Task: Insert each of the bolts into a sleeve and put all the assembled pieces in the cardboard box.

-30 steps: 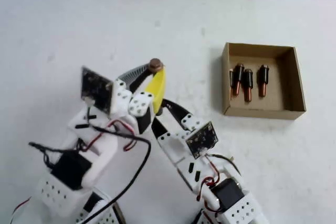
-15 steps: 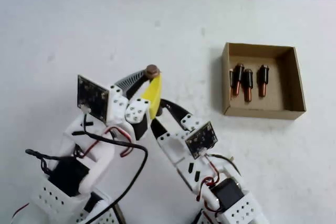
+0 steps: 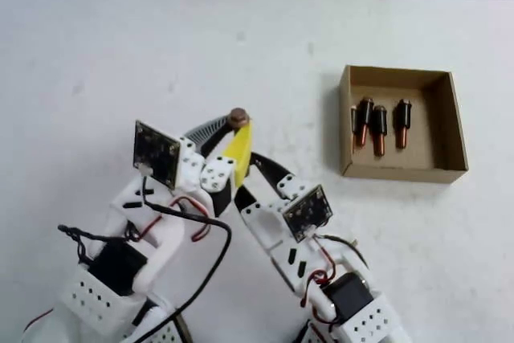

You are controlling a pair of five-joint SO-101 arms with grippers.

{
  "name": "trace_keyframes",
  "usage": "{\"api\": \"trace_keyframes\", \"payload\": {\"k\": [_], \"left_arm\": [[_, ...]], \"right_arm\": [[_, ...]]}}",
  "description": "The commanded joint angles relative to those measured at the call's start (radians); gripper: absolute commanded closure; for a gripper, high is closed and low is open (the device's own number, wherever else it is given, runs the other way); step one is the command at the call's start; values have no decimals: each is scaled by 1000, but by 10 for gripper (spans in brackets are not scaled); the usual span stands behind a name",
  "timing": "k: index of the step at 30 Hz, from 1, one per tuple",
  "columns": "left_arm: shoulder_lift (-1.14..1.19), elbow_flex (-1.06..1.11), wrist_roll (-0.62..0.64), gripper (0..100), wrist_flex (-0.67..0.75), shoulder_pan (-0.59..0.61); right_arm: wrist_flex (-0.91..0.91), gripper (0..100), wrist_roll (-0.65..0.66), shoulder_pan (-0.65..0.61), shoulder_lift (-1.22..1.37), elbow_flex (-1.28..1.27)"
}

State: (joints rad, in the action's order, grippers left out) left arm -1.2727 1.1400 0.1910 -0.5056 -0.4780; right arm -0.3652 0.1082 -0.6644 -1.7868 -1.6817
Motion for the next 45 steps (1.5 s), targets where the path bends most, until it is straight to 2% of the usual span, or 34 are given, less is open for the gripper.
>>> {"api": "trace_keyframes", "payload": {"k": [1, 15, 21, 27, 35, 38, 42, 45], "left_arm": [[-13, 2, -15, 977, 21, -5], [-15, 55, -15, 975, -3, -1], [-15, 55, -9, 816, -11, 24], [-15, 55, -11, 858, -11, 27], [-15, 51, -15, 855, -3, 28], [-15, 9, -15, 819, -9, 31], [-15, -71, -15, 770, -12, 91], [-15, -140, -15, 805, -66, 177]], "right_arm": [[19, 981, 11, -4, -13, -8], [18, 981, 11, -2, -13, -8], [18, 981, 11, -2, -13, -8], [18, 981, 11, -2, -13, -8], [18, 981, 11, -2, -13, -8], [18, 981, 11, -1, -13, -8], [10, 981, 11, -1, -13, -8], [-19, 981, 11, -1, -13, -8]]}}
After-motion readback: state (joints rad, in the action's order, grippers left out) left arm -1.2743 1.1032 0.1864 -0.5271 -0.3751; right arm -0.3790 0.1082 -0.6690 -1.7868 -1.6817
